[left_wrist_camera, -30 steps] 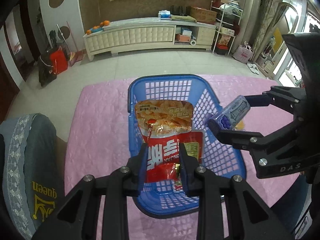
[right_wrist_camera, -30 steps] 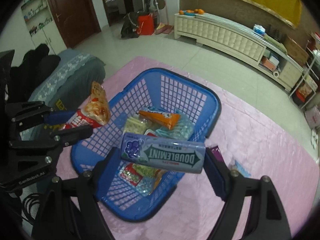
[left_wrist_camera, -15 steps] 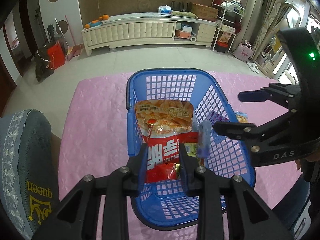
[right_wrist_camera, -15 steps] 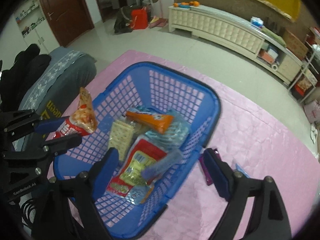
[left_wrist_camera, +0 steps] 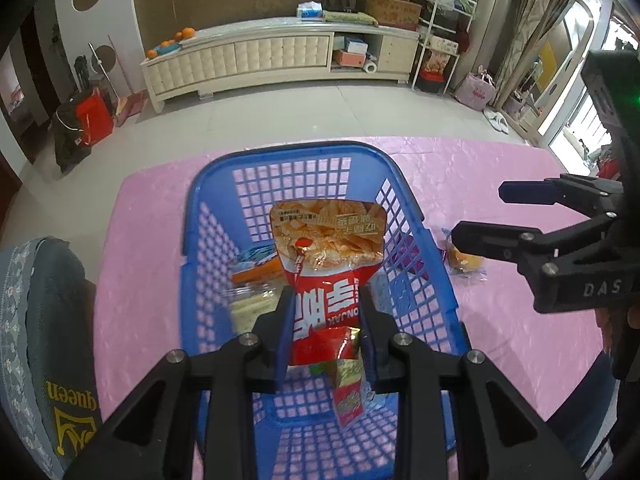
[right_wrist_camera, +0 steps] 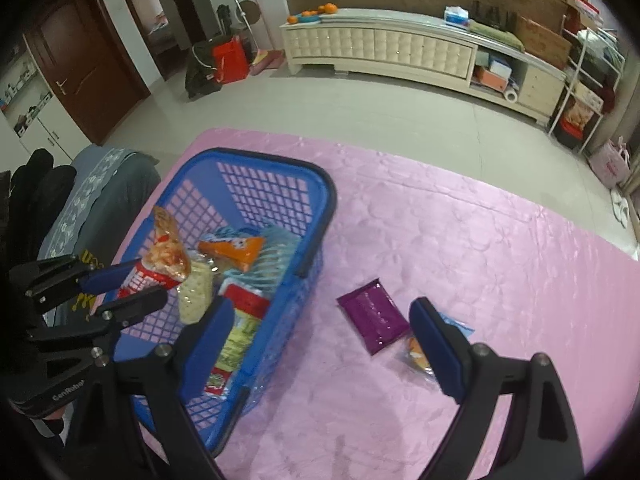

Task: Organize snacks
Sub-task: 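Open both tools to drop the red bag and gum box into the basket, then move both tools back toward the bun bag and purple packet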

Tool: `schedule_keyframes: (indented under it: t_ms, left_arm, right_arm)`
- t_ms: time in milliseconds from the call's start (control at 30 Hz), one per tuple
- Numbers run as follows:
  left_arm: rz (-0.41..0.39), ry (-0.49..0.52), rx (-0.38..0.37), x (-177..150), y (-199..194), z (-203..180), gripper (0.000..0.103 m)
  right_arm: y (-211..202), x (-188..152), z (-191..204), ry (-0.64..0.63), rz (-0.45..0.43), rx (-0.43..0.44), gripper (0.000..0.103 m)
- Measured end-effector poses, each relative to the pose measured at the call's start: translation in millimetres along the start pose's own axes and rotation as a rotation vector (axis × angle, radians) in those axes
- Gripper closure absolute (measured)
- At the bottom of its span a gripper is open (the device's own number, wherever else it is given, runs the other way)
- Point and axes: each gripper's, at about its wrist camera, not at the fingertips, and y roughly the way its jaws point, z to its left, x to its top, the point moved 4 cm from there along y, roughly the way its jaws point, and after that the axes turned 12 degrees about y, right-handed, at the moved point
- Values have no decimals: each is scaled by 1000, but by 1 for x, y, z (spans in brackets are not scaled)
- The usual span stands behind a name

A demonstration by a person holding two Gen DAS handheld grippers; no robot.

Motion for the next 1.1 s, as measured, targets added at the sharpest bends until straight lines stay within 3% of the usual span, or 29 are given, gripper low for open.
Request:
schedule_keyframes:
  t_ms: [233, 300, 367, 533, 800, 1100]
  left_arm:
    - [25, -15, -13, 7, 19, 4, 73]
    - [31, -10, -16, 8, 22, 3, 67]
    - [36, -4, -4, 6, 23, 2, 45]
    - [31, 1, 40, 4, 12, -3, 29]
    - [-29, 14, 31, 21, -15, -40, 24]
    - [-23, 5, 16, 36, 4, -80, 23]
  right_arm:
    - [10, 3, -12, 12, 14, 19, 11]
    - [11, 1, -15, 17, 18, 27, 11]
    - [10, 0, -19, 19, 19, 30, 11]
    - [2, -6, -29, 26, 11, 42, 11]
    - [-25, -11, -66, 59, -26, 17, 11]
    - [-27, -24, -112, 117, -2, -11, 11]
